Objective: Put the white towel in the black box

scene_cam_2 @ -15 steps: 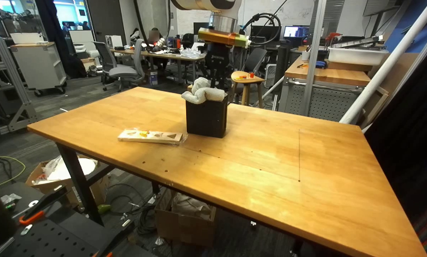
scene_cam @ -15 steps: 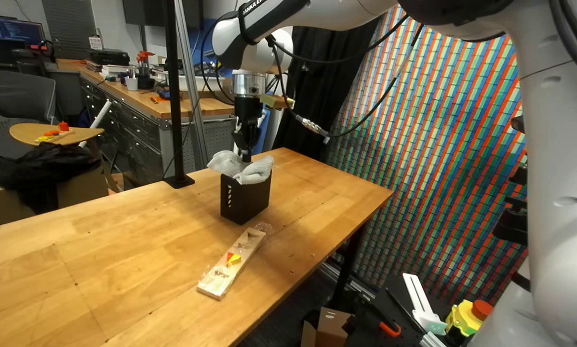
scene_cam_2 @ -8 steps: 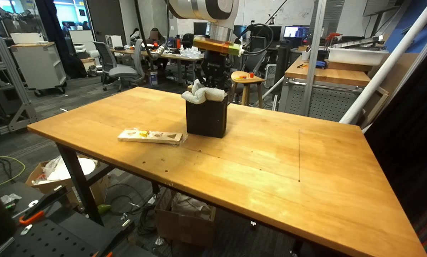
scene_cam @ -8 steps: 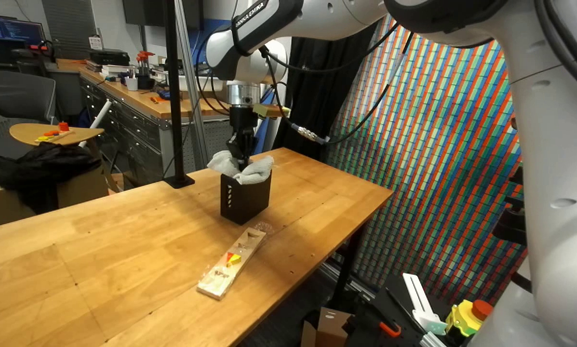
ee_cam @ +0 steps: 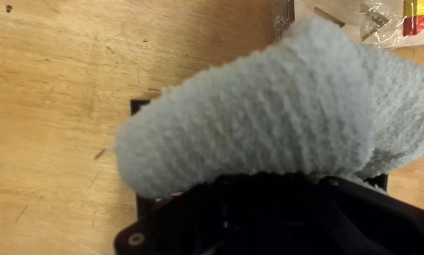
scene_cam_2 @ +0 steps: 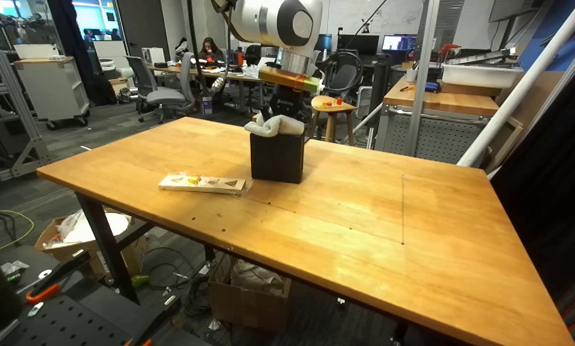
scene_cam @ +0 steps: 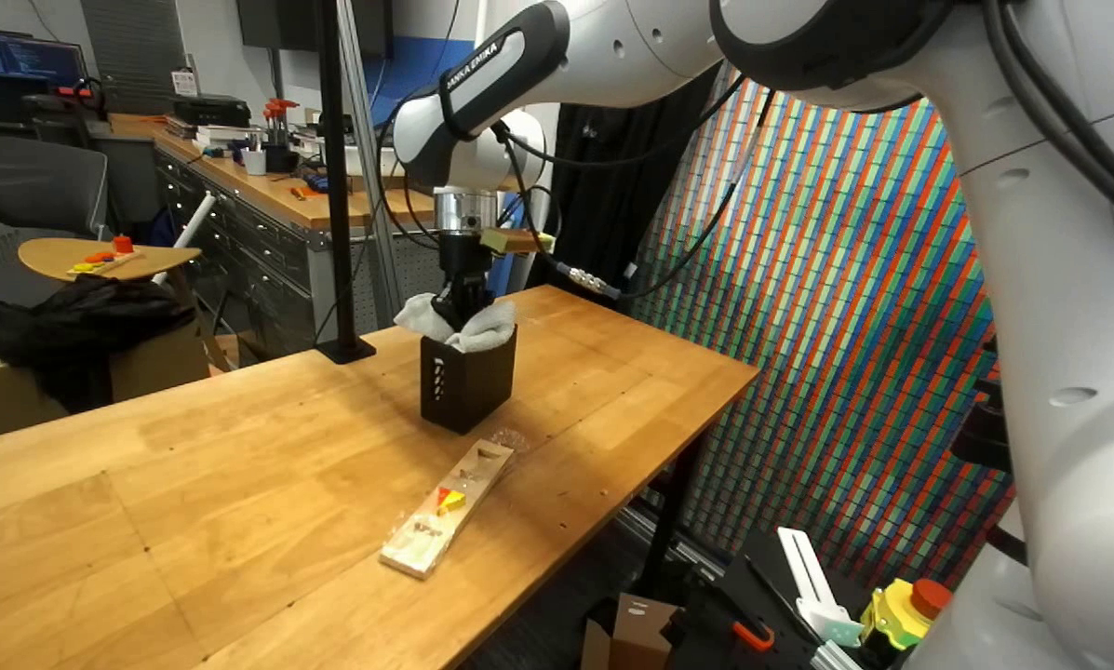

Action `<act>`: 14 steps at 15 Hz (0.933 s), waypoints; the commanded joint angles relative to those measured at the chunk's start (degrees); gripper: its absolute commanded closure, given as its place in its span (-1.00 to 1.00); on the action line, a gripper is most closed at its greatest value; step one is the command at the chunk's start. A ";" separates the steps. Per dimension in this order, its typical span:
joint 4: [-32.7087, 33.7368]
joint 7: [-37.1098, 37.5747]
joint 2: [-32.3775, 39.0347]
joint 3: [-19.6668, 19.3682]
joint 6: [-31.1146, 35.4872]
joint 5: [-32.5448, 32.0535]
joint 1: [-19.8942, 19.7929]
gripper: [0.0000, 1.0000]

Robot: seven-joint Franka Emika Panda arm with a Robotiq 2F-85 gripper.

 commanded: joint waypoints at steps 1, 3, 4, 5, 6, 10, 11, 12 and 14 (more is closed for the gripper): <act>0.98 0.35 2.51 1.18 1.97 2.70 -1.18 1.00; 0.78 0.12 3.30 1.45 2.55 4.49 -1.74 1.00; 0.73 0.01 3.71 1.58 2.74 5.34 -1.94 1.00; 0.76 -0.36 4.04 1.88 2.93 6.45 -2.21 1.00; 0.75 -0.67 4.31 2.13 3.31 7.37 -2.45 1.00; 0.38 -1.84 4.11 3.00 5.22 10.67 -3.59 1.00; -0.20 -2.15 3.30 3.11 5.79 11.22 -3.83 1.00; -0.81 -2.42 2.58 3.27 6.42 11.78 -4.04 1.00; -2.42 -2.35 0.67 3.23 6.86 11.94 -4.13 1.00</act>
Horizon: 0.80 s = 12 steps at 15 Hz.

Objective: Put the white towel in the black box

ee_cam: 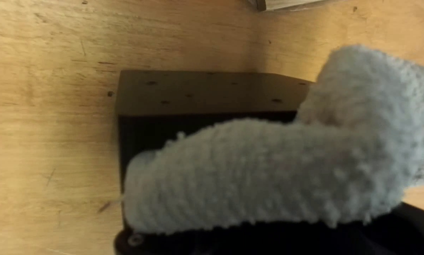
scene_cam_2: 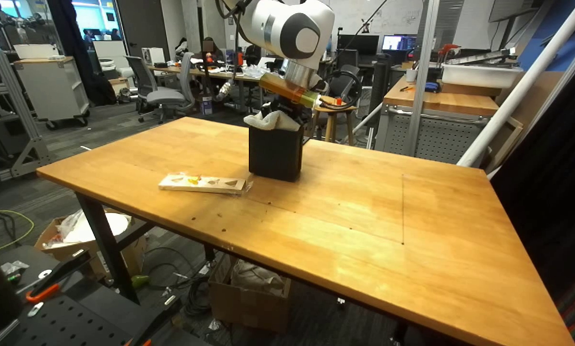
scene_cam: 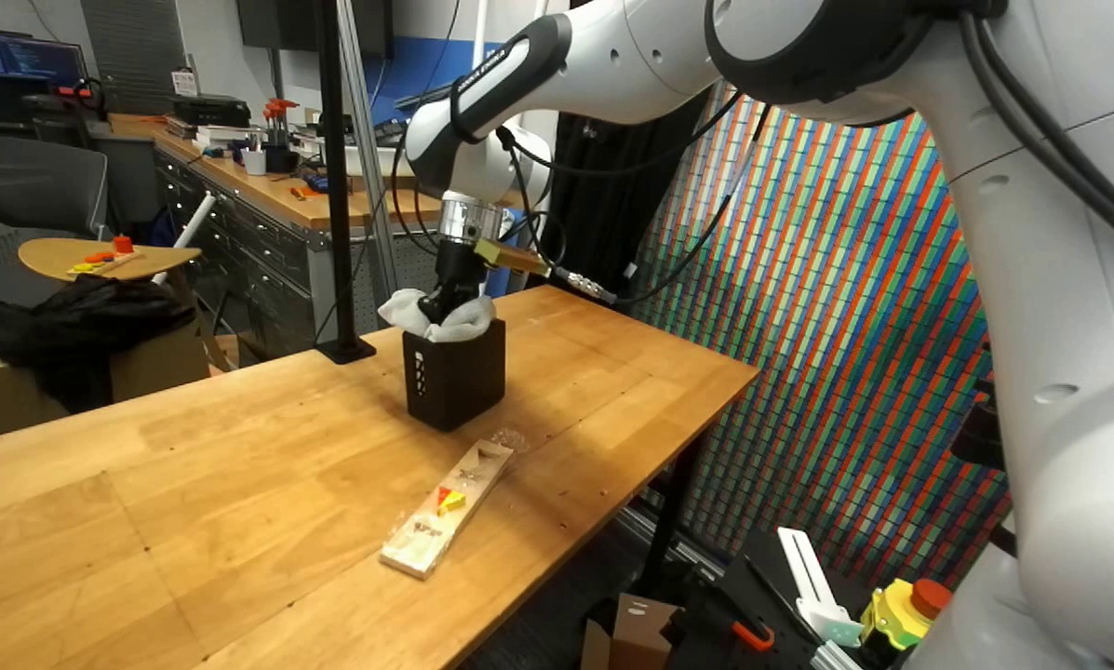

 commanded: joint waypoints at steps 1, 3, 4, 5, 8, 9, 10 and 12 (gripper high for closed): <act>-3.55 -1.67 -2.47 1.06 3.32 1.95 -1.00 1.00; -5.67 -1.40 -4.76 0.75 3.78 1.31 -0.74 1.00; -6.97 -1.20 -6.42 0.57 4.09 0.87 -0.51 1.00; -7.85 -1.01 -7.63 0.44 4.23 0.58 -0.31 1.00; -10.43 -0.41 -12.45 -0.04 3.95 -0.52 0.49 1.00; -11.26 -0.32 -14.19 -0.15 3.73 -0.76 0.73 1.00; -12.04 -0.09 -15.84 -0.40 3.69 -1.17 1.04 1.00; -13.90 0.29 -19.30 -0.87 3.48 -2.12 1.50 1.00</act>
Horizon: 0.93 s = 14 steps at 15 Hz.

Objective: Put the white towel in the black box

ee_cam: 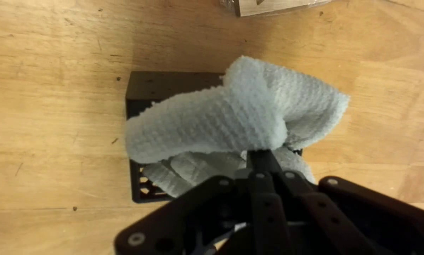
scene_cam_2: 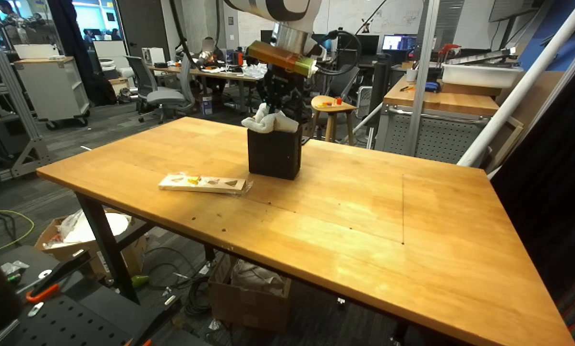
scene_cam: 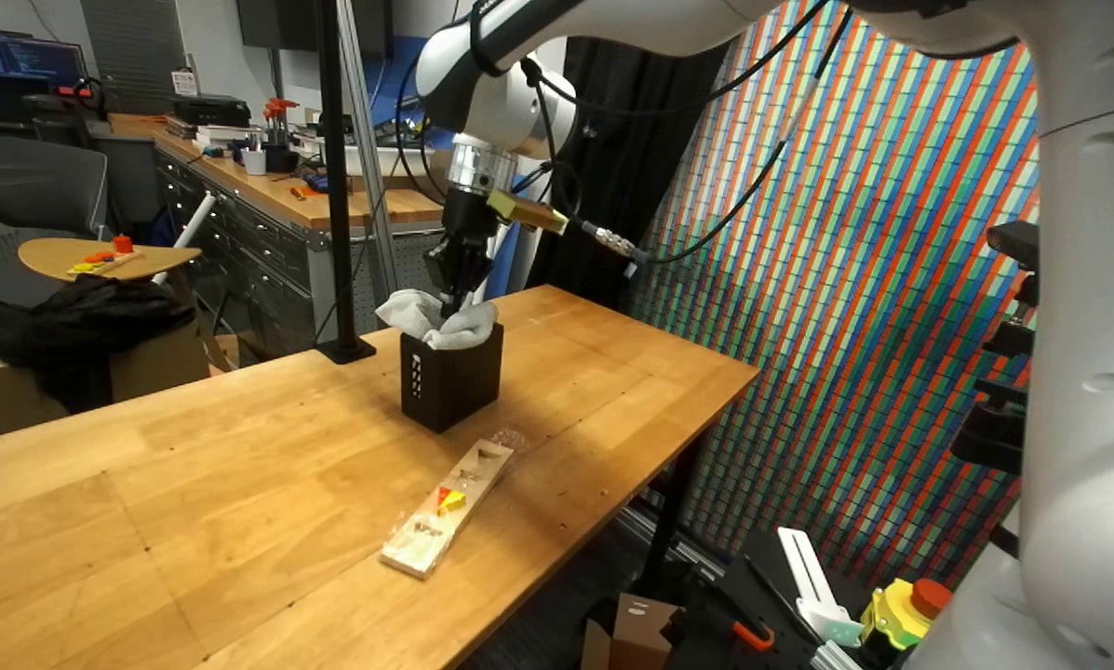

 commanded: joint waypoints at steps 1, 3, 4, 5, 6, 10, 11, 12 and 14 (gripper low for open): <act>-6.50 0.67 -8.66 -1.15 0.64 -2.00 1.25 1.00; -8.99 0.82 -11.80 -1.55 0.51 -2.61 1.55 1.00; -10.25 0.85 -13.10 -1.76 0.48 -2.85 1.68 1.00; -11.37 0.85 -14.17 -1.98 0.26 -3.01 1.82 1.00; -12.31 0.75 -14.88 -2.21 0.17 -3.28 1.96 1.00; -14.20 0.30 -15.89 -2.68 -0.06 -4.37 2.50 1.00; -14.19 0.19 -15.65 -2.72 -0.21 -4.64 2.65 1.00; -13.89 0.03 -15.17 -2.71 -0.35 -4.87 2.78 1.00; -13.30 -0.19 -14.36 -2.67 -0.67 -5.41 3.08 1.00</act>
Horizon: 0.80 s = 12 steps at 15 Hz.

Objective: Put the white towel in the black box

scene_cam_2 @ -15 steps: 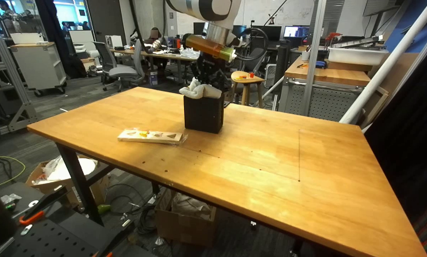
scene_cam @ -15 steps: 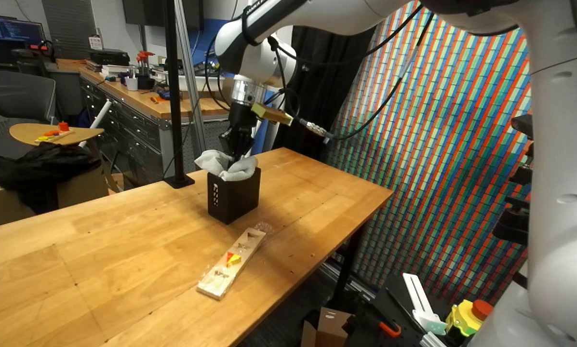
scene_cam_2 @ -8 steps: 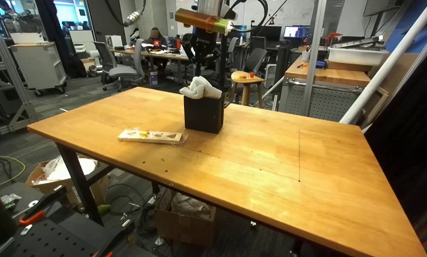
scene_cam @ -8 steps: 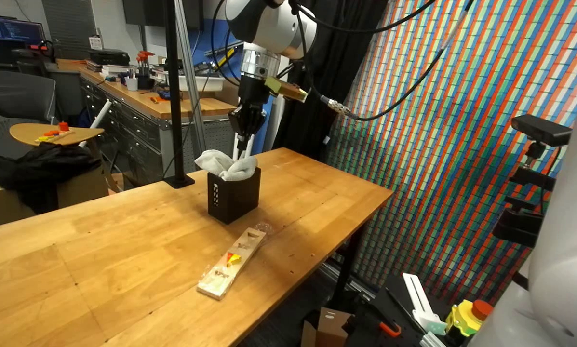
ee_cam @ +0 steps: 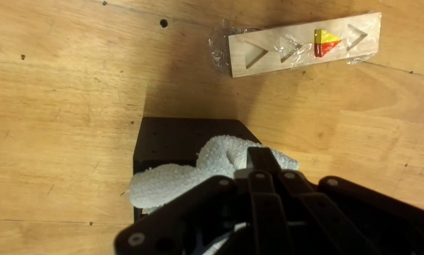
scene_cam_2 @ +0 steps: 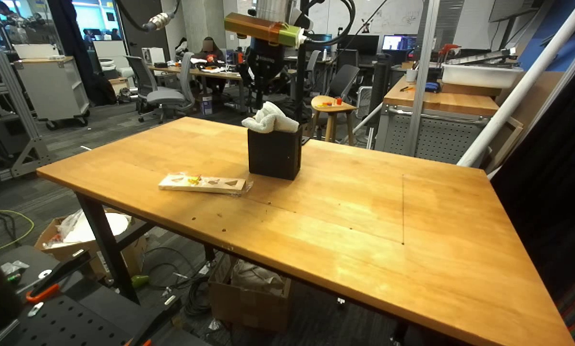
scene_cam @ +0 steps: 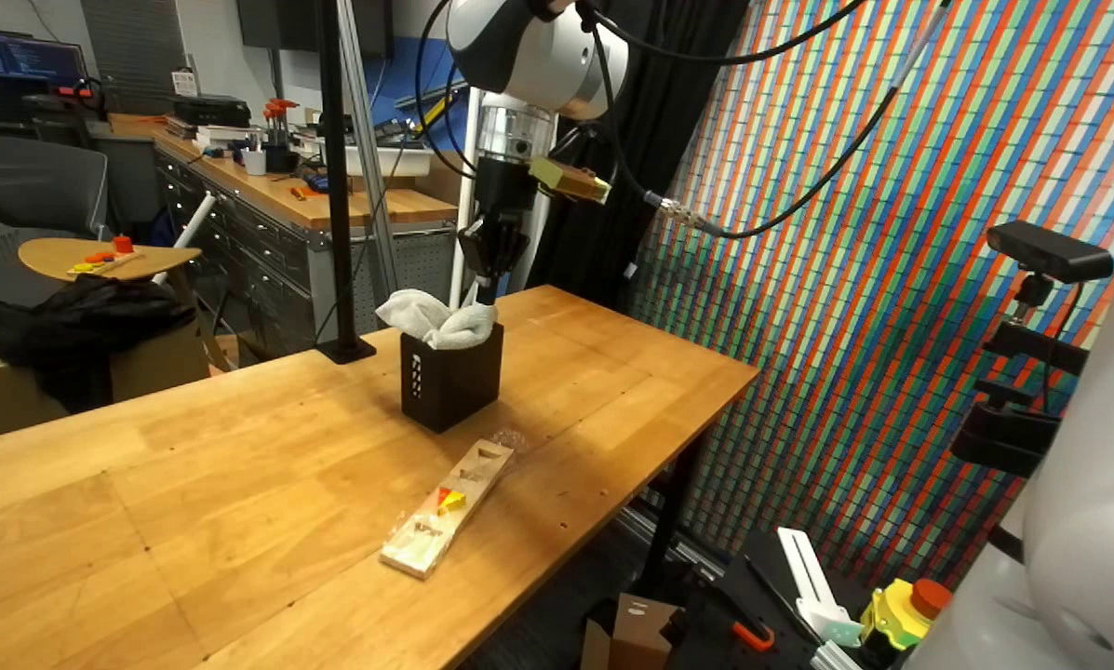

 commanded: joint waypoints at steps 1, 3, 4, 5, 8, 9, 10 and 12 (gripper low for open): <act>0.58 -0.27 0.26 -1.06 -0.79 -1.81 1.68 1.00; 1.29 -0.46 1.30 -1.00 -0.86 -2.57 1.92 1.00; 1.53 -0.54 1.76 -1.00 -0.82 -2.71 1.95 1.00; 1.76 -0.67 2.20 -0.99 -0.78 -2.80 1.96 1.00; 2.73 -1.19 3.87 -0.92 -0.99 -2.83 1.85 1.00; 3.19 -1.41 4.45 -0.90 -1.15 -2.84 1.77 1.00; 3.72 -1.65 5.05 -0.89 -1.24 -2.86 1.69 1.00; 4.98 -2.21 6.19 -0.90 -1.49 -2.96 1.49 1.00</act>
